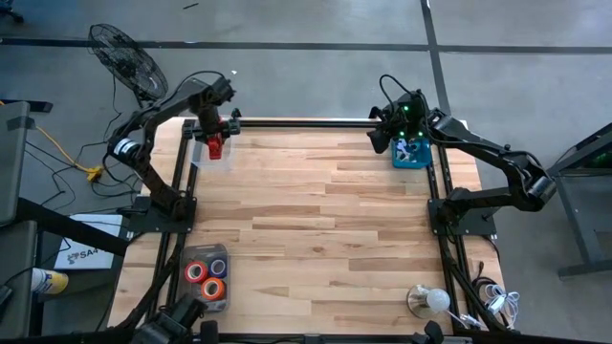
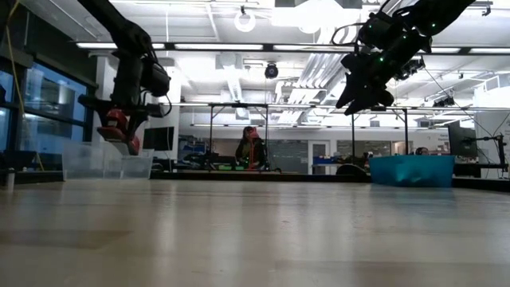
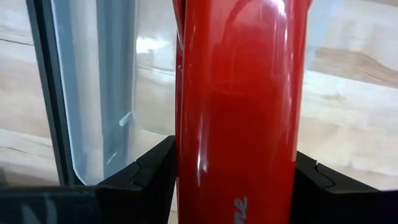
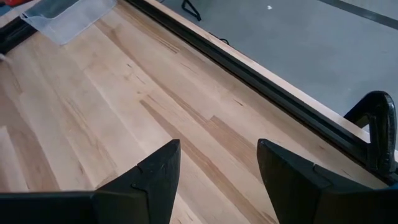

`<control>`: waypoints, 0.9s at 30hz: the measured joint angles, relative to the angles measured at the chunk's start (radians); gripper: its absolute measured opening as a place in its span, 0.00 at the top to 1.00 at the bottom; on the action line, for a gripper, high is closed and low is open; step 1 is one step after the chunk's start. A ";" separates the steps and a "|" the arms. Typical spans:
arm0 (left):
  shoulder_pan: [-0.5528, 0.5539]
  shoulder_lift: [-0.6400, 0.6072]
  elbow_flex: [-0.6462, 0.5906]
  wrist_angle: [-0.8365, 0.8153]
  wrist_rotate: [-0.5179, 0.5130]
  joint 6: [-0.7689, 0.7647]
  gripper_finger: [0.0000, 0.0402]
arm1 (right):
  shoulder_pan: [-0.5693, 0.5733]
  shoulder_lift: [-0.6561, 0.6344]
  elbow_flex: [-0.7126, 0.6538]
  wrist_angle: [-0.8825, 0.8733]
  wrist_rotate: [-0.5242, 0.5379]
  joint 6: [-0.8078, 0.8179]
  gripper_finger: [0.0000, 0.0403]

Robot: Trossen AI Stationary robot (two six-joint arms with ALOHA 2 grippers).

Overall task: Pick and place Stapler, Stapler remover, tape
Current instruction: Put the red stapler into the transparent bin

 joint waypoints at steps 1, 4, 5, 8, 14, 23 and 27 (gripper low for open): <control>-0.001 0.005 0.000 0.000 -0.008 -0.006 0.51 | 0.000 0.000 0.000 0.000 -0.003 0.000 0.49; -0.014 0.027 0.000 0.008 -0.042 -0.010 0.51 | 0.000 0.000 0.000 0.000 -0.016 -0.012 0.49; -0.015 0.033 0.000 0.010 -0.050 -0.009 0.51 | 0.000 0.000 0.000 0.000 -0.023 -0.017 0.49; -0.014 0.043 0.000 0.012 -0.065 -0.011 0.51 | 0.000 0.000 0.000 -0.001 -0.033 -0.019 0.49; -0.012 0.053 0.000 0.030 -0.079 -0.012 0.51 | 0.000 0.000 0.000 -0.001 -0.049 -0.034 0.49; -0.013 0.053 0.000 0.033 -0.091 -0.032 0.51 | 0.000 0.000 0.000 -0.001 -0.049 -0.060 0.49; -0.013 0.053 0.000 0.030 -0.076 -0.001 0.51 | 0.000 0.000 0.000 -0.001 -0.049 -0.060 0.49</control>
